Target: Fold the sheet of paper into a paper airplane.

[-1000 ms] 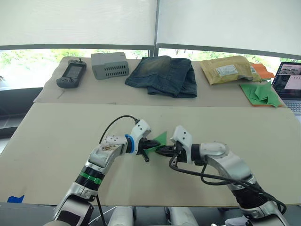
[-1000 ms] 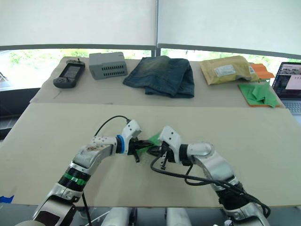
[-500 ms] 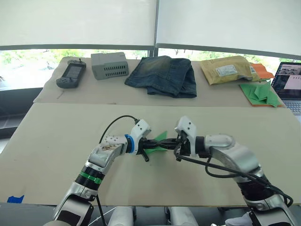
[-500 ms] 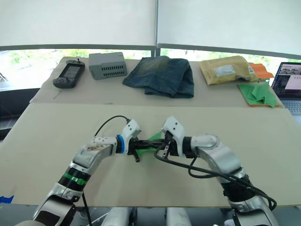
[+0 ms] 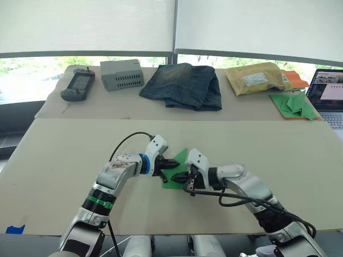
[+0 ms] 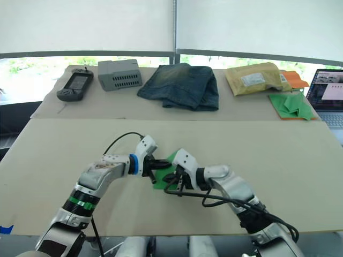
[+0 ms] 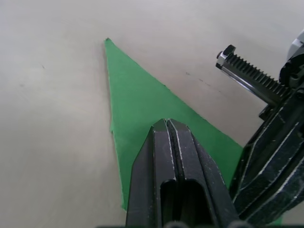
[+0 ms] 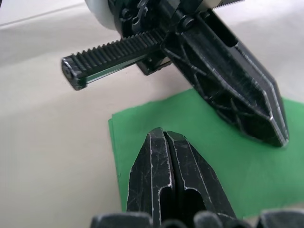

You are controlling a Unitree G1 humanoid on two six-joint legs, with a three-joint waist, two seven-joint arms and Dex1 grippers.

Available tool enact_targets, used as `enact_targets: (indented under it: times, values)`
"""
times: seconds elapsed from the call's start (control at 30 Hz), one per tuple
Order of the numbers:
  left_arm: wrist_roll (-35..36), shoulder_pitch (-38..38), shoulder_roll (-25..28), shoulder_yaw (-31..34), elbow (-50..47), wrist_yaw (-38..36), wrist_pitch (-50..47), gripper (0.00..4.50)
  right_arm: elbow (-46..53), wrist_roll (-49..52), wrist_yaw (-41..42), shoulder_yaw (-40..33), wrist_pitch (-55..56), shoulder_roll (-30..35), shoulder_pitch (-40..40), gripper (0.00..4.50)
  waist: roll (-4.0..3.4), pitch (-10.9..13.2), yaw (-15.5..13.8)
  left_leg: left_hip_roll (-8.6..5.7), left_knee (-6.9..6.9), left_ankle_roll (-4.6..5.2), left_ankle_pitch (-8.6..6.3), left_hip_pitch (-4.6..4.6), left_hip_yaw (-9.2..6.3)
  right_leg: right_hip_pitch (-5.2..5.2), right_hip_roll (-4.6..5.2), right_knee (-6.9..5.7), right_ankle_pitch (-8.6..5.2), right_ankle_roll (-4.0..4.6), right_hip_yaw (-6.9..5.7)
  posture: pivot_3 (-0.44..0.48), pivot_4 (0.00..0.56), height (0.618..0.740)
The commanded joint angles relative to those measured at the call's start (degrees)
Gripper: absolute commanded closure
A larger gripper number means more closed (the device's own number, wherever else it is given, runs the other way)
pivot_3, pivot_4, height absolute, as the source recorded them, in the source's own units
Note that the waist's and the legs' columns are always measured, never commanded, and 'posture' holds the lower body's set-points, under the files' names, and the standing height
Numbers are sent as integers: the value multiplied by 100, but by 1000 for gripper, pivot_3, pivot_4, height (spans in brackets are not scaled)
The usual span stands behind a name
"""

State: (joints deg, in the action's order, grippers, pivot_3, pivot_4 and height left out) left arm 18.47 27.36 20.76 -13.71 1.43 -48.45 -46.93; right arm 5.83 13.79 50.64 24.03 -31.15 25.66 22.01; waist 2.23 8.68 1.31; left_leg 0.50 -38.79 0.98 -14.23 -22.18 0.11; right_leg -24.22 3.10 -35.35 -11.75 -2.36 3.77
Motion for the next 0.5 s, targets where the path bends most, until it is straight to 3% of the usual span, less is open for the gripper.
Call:
enact_targets:
  times: [0.03,0.5]
  values:
    - [-22,380,-46,61,288,28,53,4500,-417,-359,-110,113,20,30,10,4476,0,0,-10,0,-1,0,0,1,0,2,-1,-2,0,0,-1,0,150,728]
    - [-454,984,-839,-17,1653,440,1042,4500,-371,-570,-244,148,-68,118,-163,4476,0,-1,-48,-8,-4,0,1,10,3,10,1,-9,-1,1,1,0,150,728]
